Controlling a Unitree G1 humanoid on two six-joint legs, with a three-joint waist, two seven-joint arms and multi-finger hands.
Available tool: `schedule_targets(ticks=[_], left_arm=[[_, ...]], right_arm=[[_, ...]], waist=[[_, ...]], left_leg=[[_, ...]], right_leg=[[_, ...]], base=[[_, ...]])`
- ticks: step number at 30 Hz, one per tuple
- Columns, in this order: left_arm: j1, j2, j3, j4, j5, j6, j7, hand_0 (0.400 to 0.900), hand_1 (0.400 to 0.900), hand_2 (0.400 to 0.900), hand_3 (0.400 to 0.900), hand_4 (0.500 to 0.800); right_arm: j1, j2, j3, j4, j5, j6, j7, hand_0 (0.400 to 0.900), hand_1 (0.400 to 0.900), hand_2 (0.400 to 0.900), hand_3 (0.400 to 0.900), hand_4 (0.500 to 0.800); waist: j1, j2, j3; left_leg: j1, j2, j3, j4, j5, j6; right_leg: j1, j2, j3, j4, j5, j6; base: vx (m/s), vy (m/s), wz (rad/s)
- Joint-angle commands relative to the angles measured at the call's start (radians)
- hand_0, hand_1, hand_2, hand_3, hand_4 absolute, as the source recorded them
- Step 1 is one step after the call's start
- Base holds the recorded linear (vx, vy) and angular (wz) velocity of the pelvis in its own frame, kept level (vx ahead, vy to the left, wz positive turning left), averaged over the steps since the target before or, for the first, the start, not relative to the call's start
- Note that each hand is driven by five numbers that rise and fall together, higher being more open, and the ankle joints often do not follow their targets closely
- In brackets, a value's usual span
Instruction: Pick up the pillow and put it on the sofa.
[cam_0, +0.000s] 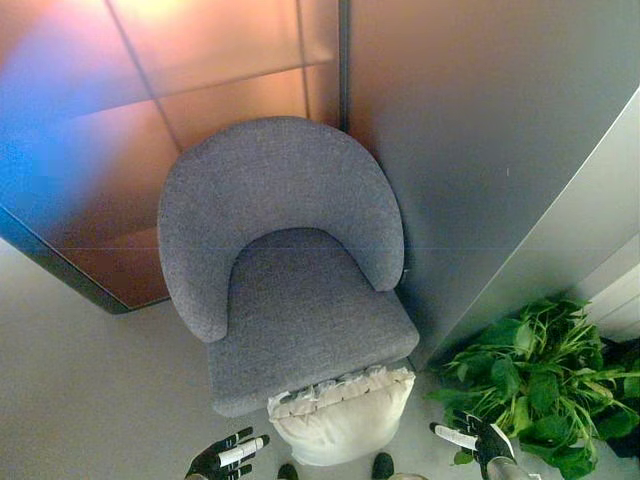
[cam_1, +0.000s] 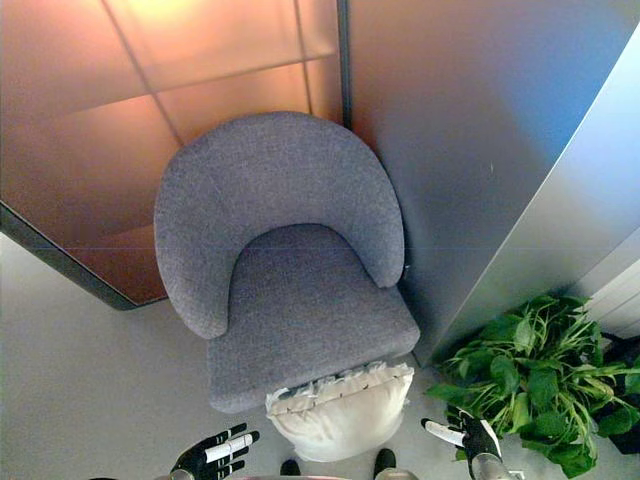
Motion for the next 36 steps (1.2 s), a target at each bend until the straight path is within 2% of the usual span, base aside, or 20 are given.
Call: schedule_targets(ticks=[1, 10, 16, 19, 25, 30, 36], left_arm=[[-0.049, 0.034, -0.001, -0.001, -0.039, -0.054, 0.010, 0.900, 0.900, 0.900, 0.900, 0.800], [-0.071, 0.052, -0.016, -0.026, -0.067, -0.076, 0.017, 0.900, 0.900, 0.900, 0.900, 0.800], [-0.177, 0.111, -0.062, -0.071, -0.159, -0.103, 0.011, 0.900, 0.900, 0.900, 0.900, 0.800], [-0.234, 0.139, -0.086, -0.096, -0.200, -0.092, 0.015, 0.900, 0.900, 0.900, 0.900, 0.800], [-0.269, 0.158, -0.122, -0.160, -0.241, -0.096, 0.037, 0.900, 0.900, 0.900, 0.900, 0.800], [-0.273, 0.167, -0.148, -0.223, -0.277, -0.117, 0.064, 0.900, 0.900, 0.900, 0.900, 0.800], [-0.263, 0.189, -0.164, -0.291, -0.295, -0.126, 0.079, 0.900, 0.900, 0.900, 0.900, 0.800]], right_arm=[[-0.084, -0.033, 0.023, -0.005, 0.031, -0.058, -0.013, 0.900, 0.900, 0.900, 0.900, 0.800], [-0.124, -0.058, 0.032, -0.051, 0.069, -0.101, -0.004, 0.900, 0.900, 0.900, 0.900, 0.800], [-0.275, -0.099, 0.094, -0.103, 0.125, -0.149, -0.012, 0.900, 0.900, 0.900, 0.900, 0.800], [-0.375, -0.136, 0.135, -0.131, 0.149, -0.127, -0.012, 0.900, 0.900, 0.900, 0.900, 0.800], [-0.485, -0.189, 0.153, -0.159, 0.200, -0.120, 0.011, 0.900, 0.900, 0.900, 0.900, 0.800], [-0.566, -0.229, 0.166, -0.177, 0.269, -0.137, 0.052, 0.900, 0.900, 0.900, 0.900, 0.800], [-0.638, -0.262, 0.171, -0.205, 0.323, -0.121, 0.058, 0.900, 0.900, 0.900, 0.900, 0.800]], waist=[[-0.006, -0.028, -0.006], [-0.005, -0.024, 0.070], [-0.007, -0.015, 0.216], [-0.004, -0.009, 0.274], [0.020, -0.008, 0.356], [0.032, -0.007, 0.365], [0.042, 0.002, 0.365]], left_leg=[[-0.040, 0.013, -0.046, 0.039, -0.038, 0.000], [-0.112, -0.002, -0.070, 0.091, -0.048, 0.009], [-0.336, -0.022, -0.092, 0.221, -0.035, 0.020], [-0.462, -0.026, -0.100, 0.317, -0.035, 0.021], [-0.625, -0.036, -0.109, 0.456, -0.069, 0.030], [-0.768, -0.048, -0.114, 0.562, -0.093, 0.044], [-0.906, -0.045, -0.128, 0.698, -0.137, 0.060]], right_leg=[[-0.018, -0.093, 0.037, 0.104, -0.110, 0.096], [-0.077, -0.094, 0.059, 0.139, -0.118, 0.083], [-0.293, -0.078, 0.096, 0.277, -0.125, 0.049], [-0.421, -0.075, 0.108, 0.380, -0.131, 0.032], [-0.574, -0.104, 0.093, 0.509, -0.147, 0.025], [-0.720, -0.122, 0.093, 0.603, -0.152, 0.014], [-0.865, -0.132, 0.107, 0.732, -0.173, -0.003]], base=[[0.02, -0.002, 0.04], [-0.01, -0.038, 0.06], [-0.24, -0.063, 0.10], [-0.22, -0.043, 0.16], [-0.08, -0.056, 0.12], [-0.10, -0.029, 0.13], [-0.05, -0.008, 0.08]])
